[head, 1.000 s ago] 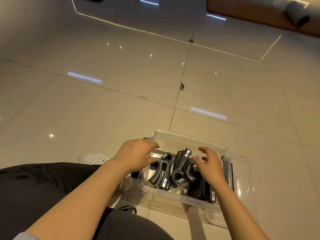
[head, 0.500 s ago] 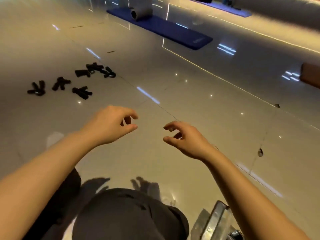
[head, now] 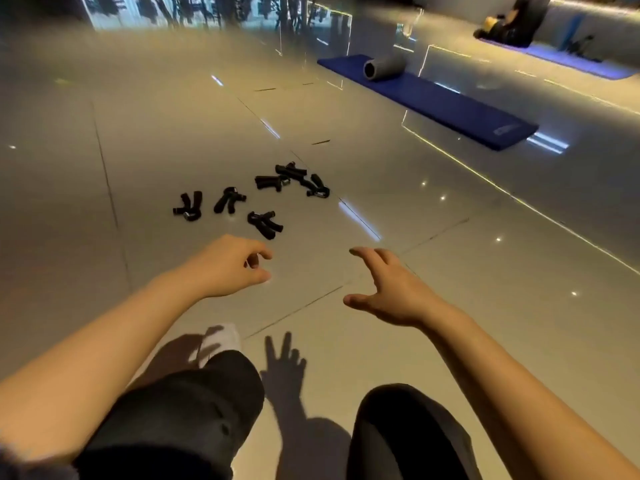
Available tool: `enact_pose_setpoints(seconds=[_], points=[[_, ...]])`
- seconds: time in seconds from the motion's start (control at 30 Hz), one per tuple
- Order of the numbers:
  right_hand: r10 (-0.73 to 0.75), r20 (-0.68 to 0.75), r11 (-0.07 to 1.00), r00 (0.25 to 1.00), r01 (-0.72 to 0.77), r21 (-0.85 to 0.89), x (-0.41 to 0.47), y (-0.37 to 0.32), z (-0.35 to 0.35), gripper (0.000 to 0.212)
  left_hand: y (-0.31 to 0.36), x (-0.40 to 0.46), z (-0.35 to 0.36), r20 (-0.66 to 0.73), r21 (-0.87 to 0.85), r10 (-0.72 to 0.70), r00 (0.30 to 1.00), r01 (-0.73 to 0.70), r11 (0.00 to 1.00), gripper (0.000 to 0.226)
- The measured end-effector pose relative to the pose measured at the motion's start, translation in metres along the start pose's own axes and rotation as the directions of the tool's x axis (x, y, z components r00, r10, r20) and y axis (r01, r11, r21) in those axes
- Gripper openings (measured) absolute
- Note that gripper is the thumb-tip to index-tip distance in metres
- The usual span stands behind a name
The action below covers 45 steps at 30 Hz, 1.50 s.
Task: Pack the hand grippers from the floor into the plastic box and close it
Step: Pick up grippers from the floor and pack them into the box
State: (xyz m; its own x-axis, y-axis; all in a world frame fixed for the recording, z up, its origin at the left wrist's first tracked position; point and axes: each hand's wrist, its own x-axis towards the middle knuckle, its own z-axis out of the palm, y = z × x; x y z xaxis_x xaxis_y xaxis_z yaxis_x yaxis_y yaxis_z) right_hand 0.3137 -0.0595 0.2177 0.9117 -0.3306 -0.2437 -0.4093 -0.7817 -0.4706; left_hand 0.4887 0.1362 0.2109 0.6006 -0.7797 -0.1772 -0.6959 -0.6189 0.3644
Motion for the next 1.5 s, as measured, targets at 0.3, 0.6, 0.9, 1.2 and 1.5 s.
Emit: enact_pose_setpoints(seconds=[0.3,0.6,0.9,1.2,1.5], points=[[-0.05,-0.076,0.996,0.996,0.045,-0.077,0.122,-0.096,-0.065,0.071,-0.114,0.055,-0.093,-0.194,-0.036,-0.067,0.979,0.062,0.997,0.038],[0.045,-0.029,0.997,0.999,-0.046,-0.055,0.305,-0.087,-0.032,0.062,-0.232,0.188,-0.099,-0.235,0.0,-0.177,0.956,0.182,0.983,0.036],[0.149,0.251,0.989,0.956,-0.145,-0.034,0.504,-0.065,0.076,0.062,-0.355,0.322,-0.034,0.015,-0.16,-0.321,0.947,0.319,0.934,0.041],[0.348,0.389,0.932,0.853,-0.27,-0.244,0.596,-0.024,0.162,0.075,-0.438,0.406,0.034,0.08,-0.174,-0.332,0.94,0.341,0.924,0.051],[0.347,0.312,0.892,0.885,-0.208,-0.401,0.586,0.001,0.217,0.091,-0.43,0.469,0.121,0.207,0.05,-0.262,0.943,0.257,0.965,0.077]])
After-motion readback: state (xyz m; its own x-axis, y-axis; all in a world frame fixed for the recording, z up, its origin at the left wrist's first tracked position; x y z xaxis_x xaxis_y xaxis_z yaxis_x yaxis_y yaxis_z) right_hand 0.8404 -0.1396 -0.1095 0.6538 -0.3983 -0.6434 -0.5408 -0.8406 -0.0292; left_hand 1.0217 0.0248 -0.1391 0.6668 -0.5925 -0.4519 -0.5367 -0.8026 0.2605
